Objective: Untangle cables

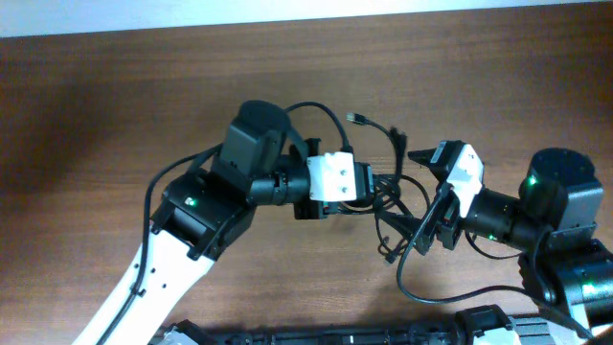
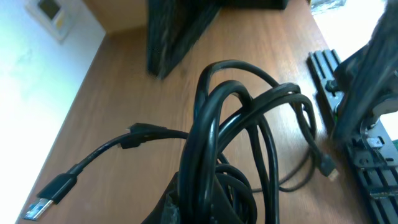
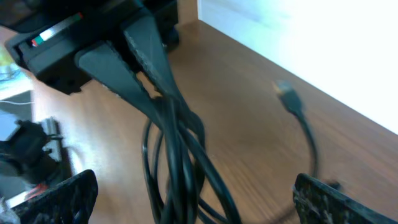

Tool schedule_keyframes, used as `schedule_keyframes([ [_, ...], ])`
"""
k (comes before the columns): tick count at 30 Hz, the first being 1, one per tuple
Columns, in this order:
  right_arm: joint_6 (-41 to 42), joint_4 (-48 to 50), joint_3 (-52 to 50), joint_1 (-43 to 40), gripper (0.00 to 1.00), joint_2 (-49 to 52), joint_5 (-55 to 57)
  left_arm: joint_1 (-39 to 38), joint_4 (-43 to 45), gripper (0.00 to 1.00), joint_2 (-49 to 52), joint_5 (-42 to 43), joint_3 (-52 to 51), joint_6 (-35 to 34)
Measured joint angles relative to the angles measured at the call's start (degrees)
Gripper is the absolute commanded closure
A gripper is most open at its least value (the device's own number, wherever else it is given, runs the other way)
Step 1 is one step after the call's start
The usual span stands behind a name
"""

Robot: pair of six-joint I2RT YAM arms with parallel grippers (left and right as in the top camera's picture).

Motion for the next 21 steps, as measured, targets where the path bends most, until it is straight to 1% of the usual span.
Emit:
schedule_keyframes([
  [1,-0.04,0.00,0.00,0.00,0.11,0.35,-1.18,-0.57,1.29,1.00,0.11,0.02,0.00,0.02],
  [2,-0.11,0.02,0.00,0.00,0.19,0.81,-2.36,-1.05,2.25,1.00,0.11,0.07,0.00,0.02],
  [3,-0.24,-0.02,0.00,0.00,0.31,1.25,-3.43,-1.29,2.89,1.00,0.11,0.20,0.00,0.02],
  [4,-0.13,-0.11,0.00,0.00,0.45,1.62,-4.52,-1.38,3.48,1.00,0.11,0.22,0.00,0.04],
  [6,-0.70,-0.63,0.00,0.00,0.81,2.23,-5.81,-1.38,4.35,1.00,0.11,0.22,0.00,0.04],
  [7,-0.81,-0.98,0.00,0.00,0.96,2.62,-6.32,-1.38,4.68,1.00,0.11,0.22,0.00,0.07],
  [9,-0.59,-1.53,0.00,-0.07,0.96,3.54,-6.54,-1.38,5.29,0.99,0.11,0.28,0.00,0.26],
  [10,-0.61,-1.62,0.00,-0.33,0.96,3.93,-6.75,-1.36,5.53,0.93,0.11,0.20,0.00,0.26],
  [12,-0.63,-1.42,0.00,-0.33,0.96,4.20,-6.80,-1.31,5.75,0.75,0.17,0.15,0.00,0.37],
  [13,-0.66,-1.36,0.00,-0.33,0.96,4.17,-6.78,-1.29,5.88,0.57,0.22,0.13,0.00,0.24],
  [14,-0.61,-1.38,0.00,-0.33,0.96,4.17,-6.54,-1.31,6.14,0.24,0.22,0.20,0.00,0.26],
  [15,-0.66,-1.42,0.00,-0.33,0.96,4.20,-5.86,-1.31,6.67,0.11,0.22,0.20,0.00,0.39],
  [16,-0.59,-1.75,-0.02,-0.31,0.96,4.26,-4.46,-1.38,6.86,0.01,0.22,0.17,0.00,0.09],
  [18,-0.07,-1.70,-0.02,-0.31,0.96,4.42,-0.90,-1.38,7.15,0.01,0.22,-1.70,0.00,-2.38],
  [21,2.64,-0.33,-0.07,-0.33,0.96,4.46,5.07,-1.29,7.19,0.01,0.22,-7.54,0.00,-9.38],
])
